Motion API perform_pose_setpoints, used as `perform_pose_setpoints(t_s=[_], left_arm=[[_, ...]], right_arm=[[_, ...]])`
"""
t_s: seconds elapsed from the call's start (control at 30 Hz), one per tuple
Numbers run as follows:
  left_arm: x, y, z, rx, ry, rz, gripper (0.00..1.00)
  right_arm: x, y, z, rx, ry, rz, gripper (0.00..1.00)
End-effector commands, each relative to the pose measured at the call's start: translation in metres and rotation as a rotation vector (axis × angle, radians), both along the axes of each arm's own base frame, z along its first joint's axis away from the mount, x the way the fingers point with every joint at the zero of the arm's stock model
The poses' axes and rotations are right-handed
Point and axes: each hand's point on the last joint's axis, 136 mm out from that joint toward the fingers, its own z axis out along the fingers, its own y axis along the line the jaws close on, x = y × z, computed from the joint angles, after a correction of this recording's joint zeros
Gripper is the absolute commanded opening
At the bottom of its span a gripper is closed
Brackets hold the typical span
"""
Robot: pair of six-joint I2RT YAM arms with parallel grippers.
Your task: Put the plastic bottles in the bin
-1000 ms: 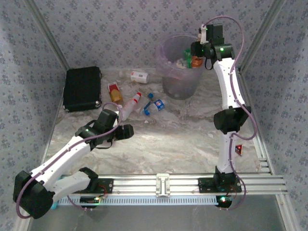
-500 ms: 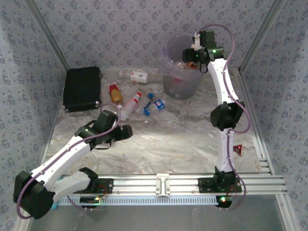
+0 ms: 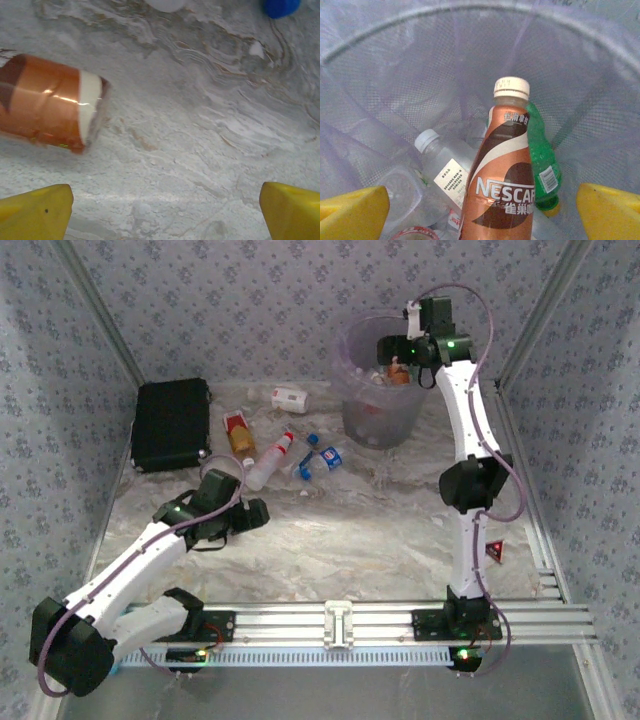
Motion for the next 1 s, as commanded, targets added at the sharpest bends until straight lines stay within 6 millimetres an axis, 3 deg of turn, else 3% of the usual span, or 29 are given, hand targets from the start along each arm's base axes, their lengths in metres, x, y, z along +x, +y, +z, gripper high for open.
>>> perform_pose_setpoints(t_s=[0.0, 0.13, 0.23, 0.33, 0.47, 0.63, 0.97], left_arm=[[0.000, 0.021, 0.000, 0.038, 0.026, 0.122, 0.96], [0.007, 0.041, -0.003, 0.056, 0.045, 0.297, 0.96], [0.014, 0.046, -0.001, 0.015, 0.046, 0.435, 0.97], [0.018, 0.048, -0.003, -0.033, 0.063, 0.569, 0.97], [0.019, 0.051, -0.024, -0.119, 0.098, 0.749, 0.97], [0.025, 0.053, -0.043, -0.169, 0.119, 0.862, 0.94], [0.031, 0.063, -0.072, -0.175, 0.123, 0.977, 0.93]], right_arm=[[-0.036, 0.002, 0.085, 0.001, -0.160, 0.031, 0.98], [-0.064, 0.012, 0.118, 0.055, -0.203, 0.066, 0.98], [-0.088, 0.026, 0.126, 0.076, -0.207, 0.118, 0.98], [-0.111, 0.039, 0.116, 0.077, -0.171, 0.167, 0.98], [-0.143, 0.049, 0.097, 0.104, -0.118, 0.205, 0.97], [-0.181, 0.057, 0.097, 0.165, -0.124, 0.236, 0.96], [-0.211, 0.048, 0.071, 0.146, -0.065, 0.221, 0.95]])
